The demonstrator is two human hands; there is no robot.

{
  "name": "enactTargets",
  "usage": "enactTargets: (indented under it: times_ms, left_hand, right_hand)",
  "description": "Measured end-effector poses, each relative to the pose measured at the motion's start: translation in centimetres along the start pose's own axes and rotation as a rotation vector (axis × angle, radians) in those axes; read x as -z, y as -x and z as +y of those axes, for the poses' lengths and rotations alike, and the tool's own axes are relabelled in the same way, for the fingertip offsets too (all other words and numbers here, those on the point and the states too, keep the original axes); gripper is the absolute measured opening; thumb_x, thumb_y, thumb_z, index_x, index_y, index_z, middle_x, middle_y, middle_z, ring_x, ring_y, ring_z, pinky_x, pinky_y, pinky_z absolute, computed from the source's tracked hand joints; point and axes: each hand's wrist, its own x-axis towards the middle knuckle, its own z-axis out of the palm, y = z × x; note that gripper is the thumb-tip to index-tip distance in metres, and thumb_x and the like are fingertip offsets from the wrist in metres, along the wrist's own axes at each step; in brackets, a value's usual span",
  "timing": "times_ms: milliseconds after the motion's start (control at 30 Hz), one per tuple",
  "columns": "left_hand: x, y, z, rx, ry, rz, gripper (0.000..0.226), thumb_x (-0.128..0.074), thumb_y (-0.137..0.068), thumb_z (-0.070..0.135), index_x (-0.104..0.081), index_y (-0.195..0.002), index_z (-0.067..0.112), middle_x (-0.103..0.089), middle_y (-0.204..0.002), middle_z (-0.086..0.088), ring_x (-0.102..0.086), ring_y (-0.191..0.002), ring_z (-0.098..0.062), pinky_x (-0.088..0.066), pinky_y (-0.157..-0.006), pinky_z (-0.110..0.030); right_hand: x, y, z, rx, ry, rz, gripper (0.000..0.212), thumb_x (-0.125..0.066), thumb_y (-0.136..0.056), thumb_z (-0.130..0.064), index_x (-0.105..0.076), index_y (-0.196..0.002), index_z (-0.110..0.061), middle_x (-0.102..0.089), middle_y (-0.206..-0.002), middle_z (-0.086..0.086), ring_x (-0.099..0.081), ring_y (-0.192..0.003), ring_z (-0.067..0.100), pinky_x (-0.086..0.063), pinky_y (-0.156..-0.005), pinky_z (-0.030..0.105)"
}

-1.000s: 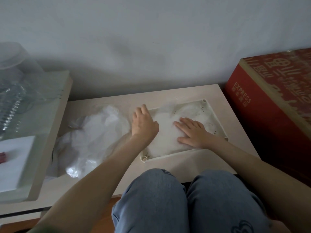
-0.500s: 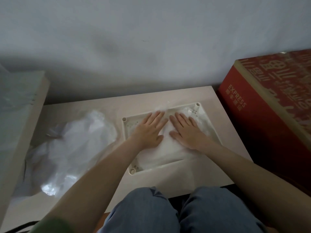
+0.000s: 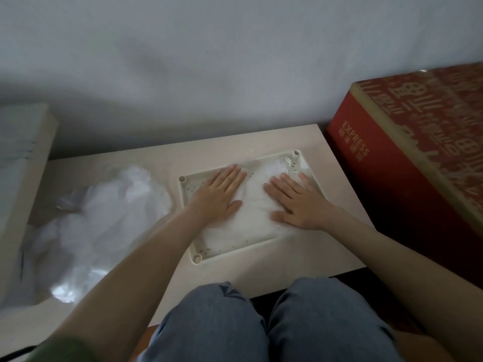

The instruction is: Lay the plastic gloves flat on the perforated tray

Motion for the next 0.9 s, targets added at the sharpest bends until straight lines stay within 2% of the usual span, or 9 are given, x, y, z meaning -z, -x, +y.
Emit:
enactTargets:
  times_ms: [100, 167, 333, 400, 500, 567, 667, 800, 900]
  left_hand:
    - [0.3, 0.7, 0.1, 0.049, -0.06, 0.01, 0.062, -0.015, -0.101, 0.048, -0.041, -0.142, 0.009, -0.048, -0.143, -0.016, -0.047, -0.131, -0.03, -0.03, -0.108, -0.042]
    - [1.0, 1.3, 0.2, 0.103, -0.107, 0.018, 0.064, -0.013, -0.102, 0.049, -0.046, -0.14, 0.011, -0.048, -0.143, -0.016, -0.049, -0.13, -0.031, -0.031, -0.108, -0.045]
    - [2.5, 3.7, 0.2, 0.283, -0.102, 0.192, 0.055, -0.036, -0.096, 0.038, -0.046, -0.14, 0.006, -0.04, -0.147, -0.021, -0.041, -0.134, -0.038, -0.026, -0.112, -0.052]
    - [3.0, 5.2, -0.2, 0.452, -0.061, 0.238, 0.051, -0.055, -0.089, 0.019, -0.048, -0.136, 0.001, -0.042, -0.144, -0.024, -0.043, -0.131, -0.041, -0.03, -0.109, -0.056]
    - [4.4, 8.7, -0.9, 0.766, 0.021, 0.123, 0.052, -0.047, -0.092, 0.013, -0.035, -0.142, 0.001, -0.032, -0.149, -0.023, -0.032, -0.136, -0.039, -0.022, -0.112, -0.053]
    - [4.8, 10.7, -1.4, 0.937, 0.049, -0.088, 0.052, -0.038, -0.099, 0.027, -0.024, -0.145, 0.007, -0.027, -0.151, -0.018, -0.027, -0.138, -0.034, -0.019, -0.113, -0.047]
    - [4.4, 12.7, -2.1, 0.987, 0.183, -0.272, 0.037, -0.039, -0.097, 0.028, -0.044, -0.13, 0.012, -0.052, -0.131, -0.011, -0.047, -0.122, -0.029, -0.03, -0.104, -0.042]
    - [5.5, 13.9, -2.2, 0.929, 0.174, -0.194, 0.023, -0.038, -0.096, 0.013, -0.054, -0.111, 0.013, -0.063, -0.116, -0.01, -0.056, -0.112, -0.026, -0.033, -0.1, -0.036]
    - [7.4, 14.0, -1.8, 0.98, 0.154, -0.153, 0.025, -0.037, -0.097, 0.007, -0.053, -0.116, 0.01, -0.064, -0.112, -0.013, -0.061, -0.105, -0.031, -0.047, -0.081, -0.034]
  right_hand:
    - [0.8, 1.0, 0.5, -0.052, 0.052, 0.063, 0.108, 0.036, -0.068, -0.072, -0.007, -0.153, -0.02, -0.009, -0.16, 0.006, -0.007, -0.148, 0.029, 0.011, -0.114, 0.047]
    - [1.2, 1.8, 0.9, -0.117, 0.051, 0.032, 0.113, 0.041, -0.062, -0.07, -0.001, -0.154, -0.02, -0.005, -0.161, 0.006, -0.002, -0.148, 0.026, 0.012, -0.115, 0.047]
    - [3.3, 2.4, 1.7, -0.373, -0.253, 0.18, 0.06, -0.014, -0.101, -0.048, -0.007, -0.154, -0.02, -0.014, -0.16, -0.002, -0.006, -0.147, 0.013, 0.007, -0.115, 0.044]
    - [4.3, 2.6, 1.9, -0.458, -0.339, 0.253, 0.056, -0.017, -0.102, -0.041, -0.014, -0.153, -0.016, -0.023, -0.158, 0.0, -0.014, -0.146, 0.014, 0.002, -0.116, 0.046]
    - [6.1, 2.8, 1.4, -0.536, -0.419, 0.289, 0.05, -0.026, -0.103, -0.035, -0.025, -0.148, -0.014, -0.036, -0.15, 0.006, -0.024, -0.141, 0.018, -0.003, -0.115, 0.045]
    - [6.5, 2.7, 0.6, -0.518, -0.403, 0.281, 0.049, -0.034, -0.101, -0.033, -0.028, -0.146, -0.015, -0.039, -0.147, 0.006, -0.028, -0.139, 0.02, -0.008, -0.114, 0.044]
    - [6.8, 1.8, -1.1, -0.458, -0.375, 0.263, 0.054, -0.041, -0.096, -0.033, -0.029, -0.146, -0.017, -0.037, -0.15, 0.004, -0.03, -0.139, 0.022, -0.012, -0.114, 0.042]
    - [8.0, 1.4, -4.1, -0.365, -0.355, 0.282, 0.053, -0.044, -0.094, -0.031, -0.03, -0.145, -0.02, -0.036, -0.149, 0.003, -0.023, -0.142, 0.023, -0.009, -0.114, 0.038]
    - [8.9, 1.3, -5.7, -0.297, -0.33, 0.262, 0.055, -0.045, -0.095, -0.031, -0.029, -0.147, -0.021, -0.032, -0.152, -0.001, -0.02, -0.143, 0.018, -0.005, -0.115, 0.034]
